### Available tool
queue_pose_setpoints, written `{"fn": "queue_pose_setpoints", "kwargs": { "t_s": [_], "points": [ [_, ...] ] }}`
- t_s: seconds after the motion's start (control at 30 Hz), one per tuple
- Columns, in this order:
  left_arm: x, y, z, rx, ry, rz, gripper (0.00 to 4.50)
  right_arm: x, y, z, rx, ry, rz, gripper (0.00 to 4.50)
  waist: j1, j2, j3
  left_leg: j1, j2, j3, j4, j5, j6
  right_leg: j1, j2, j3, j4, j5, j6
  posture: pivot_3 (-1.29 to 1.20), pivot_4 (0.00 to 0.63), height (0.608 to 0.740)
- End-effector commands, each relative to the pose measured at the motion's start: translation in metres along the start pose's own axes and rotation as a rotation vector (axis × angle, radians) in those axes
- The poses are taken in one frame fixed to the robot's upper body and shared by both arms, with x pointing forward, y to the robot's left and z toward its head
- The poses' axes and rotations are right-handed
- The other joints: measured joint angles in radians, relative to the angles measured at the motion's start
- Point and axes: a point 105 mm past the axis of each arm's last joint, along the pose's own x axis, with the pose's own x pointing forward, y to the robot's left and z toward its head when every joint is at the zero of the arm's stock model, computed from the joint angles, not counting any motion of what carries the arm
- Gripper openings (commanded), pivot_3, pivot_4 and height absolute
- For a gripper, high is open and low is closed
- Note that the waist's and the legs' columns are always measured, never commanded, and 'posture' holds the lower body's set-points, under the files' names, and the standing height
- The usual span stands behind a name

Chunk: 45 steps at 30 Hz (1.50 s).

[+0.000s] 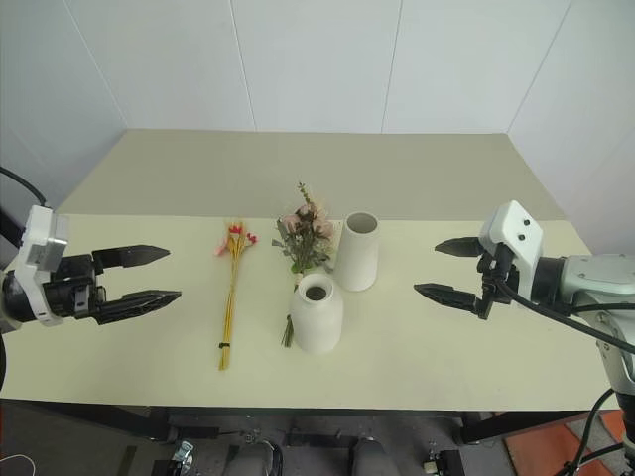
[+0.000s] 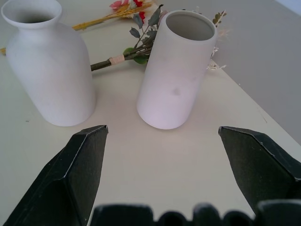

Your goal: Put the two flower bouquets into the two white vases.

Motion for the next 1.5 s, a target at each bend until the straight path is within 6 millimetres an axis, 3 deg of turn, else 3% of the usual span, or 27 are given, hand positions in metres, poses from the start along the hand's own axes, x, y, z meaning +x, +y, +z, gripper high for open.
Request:
{"fn": "queue_pose_setpoints", "kwargs": {
  "t_s": [0.03,0.33,0.47,0.6,0.77,1.03,1.13,1.27,1.43,1.5],
  "points": [
    [0.0,-0.002,0.01,0.057,-0.015,-0.013,4.48,-0.003,-0.005,0.011,-0.049,-0.028,-0.023,4.5,0.0,0.0,0.0,0.0,0.0,0.0,0.0,0.0,0.0,0.0,0.0,0.0,0.0,0.0,0.0,0.0,0.15,0.74],
    [-0.003,-0.005,0.012,0.064,-0.027,-0.038,4.48,-0.004,-0.005,0.011,-0.049,-0.031,-0.025,4.5,0.0,0.0,0.0,0.0,0.0,0.0,0.0,0.0,0.0,0.0,0.0,0.0,0.0,0.0,0.0,0.0,0.15,0.74],
    [0.007,0.009,-0.01,-0.07,0.196,0.075,4.48,-0.003,-0.004,0.011,-0.048,-0.033,-0.025,4.5,0.0,0.0,0.0,0.0,0.0,0.0,0.0,0.0,0.0,0.0,0.0,0.0,0.0,0.0,0.0,0.0,0.15,0.74],
    [0.027,0.024,-0.039,-0.213,0.503,0.16,4.48,0.001,-0.005,0.011,-0.051,-0.04,-0.019,4.5,0.007,0.0,0.0,0.0,-0.001,0.0,0.001,0.0,0.0,0.001,0.0,0.0,0.0,-0.003,0.007,0.0,0.15,0.74],
    [0.063,0.044,-0.05,-0.318,0.583,0.288,4.48,0.006,-0.006,0.016,-0.066,-0.06,-0.007,4.5,0.004,-0.001,0.0,-0.001,-0.001,0.0,0.001,0.0,0.0,0.0,0.0,0.0,0.001,-0.001,0.004,0.0,0.15,0.74],
    [0.099,0.067,-0.077,-0.328,0.714,0.426,4.48,0.01,-0.003,0.018,-0.071,-0.077,-0.004,4.5,-0.005,-0.001,0.0,-0.001,-0.002,0.0,0.001,0.0,0.0,0.0,0.0,0.001,0.001,0.0,0.002,0.0,0.15,0.74],
    [0.111,0.07,-0.079,-0.312,0.712,0.433,3.91,0.01,-0.002,0.018,-0.071,-0.081,-0.005,4.5,0.0,-0.001,0.0,-0.001,-0.002,0.0,0.001,0.0,0.0,0.0,0.0,0.001,0.001,0.0,0.002,0.0,0.15,0.74],
    [0.119,0.074,-0.077,-0.313,0.69,0.441,2.63,0.009,0.0,0.017,-0.069,-0.082,-0.011,4.5,0.002,-0.001,0.0,-0.001,-0.002,0.0,0.001,0.0,0.0,0.0,0.0,0.001,0.002,0.0,0.002,0.0,0.15,0.74],
    [0.119,0.077,-0.076,-0.308,0.673,0.447,0.99,0.008,0.001,0.017,-0.066,-0.083,-0.017,4.5,0.003,-0.001,0.0,0.0,-0.003,0.0,0.001,0.0,0.0,0.0,-0.001,0.001,0.002,0.0,0.002,0.0,0.15,0.74],
    [0.11,0.085,-0.07,-0.318,0.642,0.498,0.28,0.007,0.002,0.016,-0.064,-0.082,-0.019,4.5,0.003,-0.001,0.0,-0.001,-0.003,0.0,0.001,0.0,0.0,0.0,0.0,0.001,0.002,0.0,0.002,0.0,0.15,0.74]
  ]
}}
